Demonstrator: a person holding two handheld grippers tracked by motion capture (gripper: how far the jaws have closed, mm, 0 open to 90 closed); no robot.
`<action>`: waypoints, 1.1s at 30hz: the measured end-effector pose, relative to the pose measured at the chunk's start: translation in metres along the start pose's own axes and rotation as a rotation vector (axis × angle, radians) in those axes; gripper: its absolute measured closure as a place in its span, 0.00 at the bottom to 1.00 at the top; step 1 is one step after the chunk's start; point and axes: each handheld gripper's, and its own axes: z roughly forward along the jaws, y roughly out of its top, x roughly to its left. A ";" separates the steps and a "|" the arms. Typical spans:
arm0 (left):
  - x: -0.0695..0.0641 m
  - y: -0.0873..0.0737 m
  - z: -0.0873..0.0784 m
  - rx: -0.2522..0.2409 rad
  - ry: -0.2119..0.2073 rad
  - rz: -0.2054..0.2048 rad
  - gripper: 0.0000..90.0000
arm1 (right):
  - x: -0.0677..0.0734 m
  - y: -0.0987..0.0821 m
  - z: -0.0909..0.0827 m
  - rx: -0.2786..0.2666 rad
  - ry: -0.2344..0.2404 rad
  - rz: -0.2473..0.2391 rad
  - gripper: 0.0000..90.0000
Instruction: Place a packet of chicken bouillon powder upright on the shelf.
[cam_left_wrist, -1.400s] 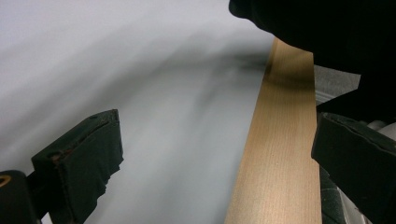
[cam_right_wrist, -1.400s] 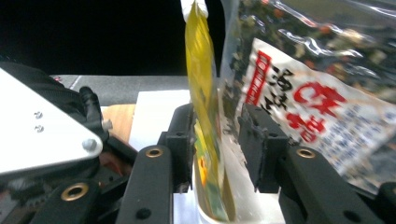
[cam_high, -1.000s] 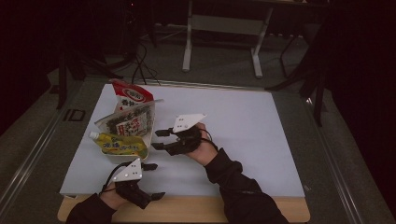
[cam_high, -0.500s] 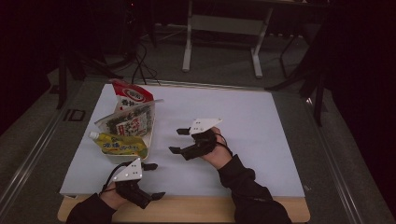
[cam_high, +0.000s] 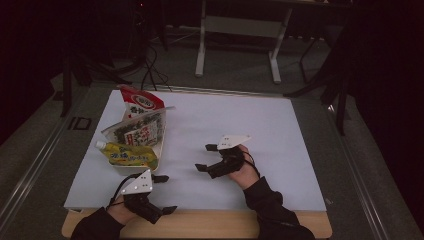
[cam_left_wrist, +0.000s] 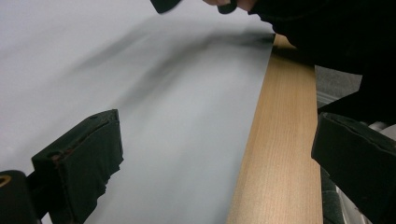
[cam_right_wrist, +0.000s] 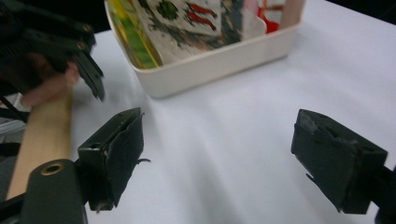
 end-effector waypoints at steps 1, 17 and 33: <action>0.000 0.000 0.000 0.000 -0.001 -0.001 0.03 | -0.001 -0.003 -0.001 0.003 -0.002 0.000 0.18; 0.000 0.000 -0.001 -0.002 0.000 0.000 0.03 | -0.005 -0.043 -0.022 0.034 -0.063 0.018 0.16; -0.001 0.000 0.000 0.001 -0.002 0.004 0.03 | -0.004 -0.065 -0.050 0.012 -0.102 0.073 0.16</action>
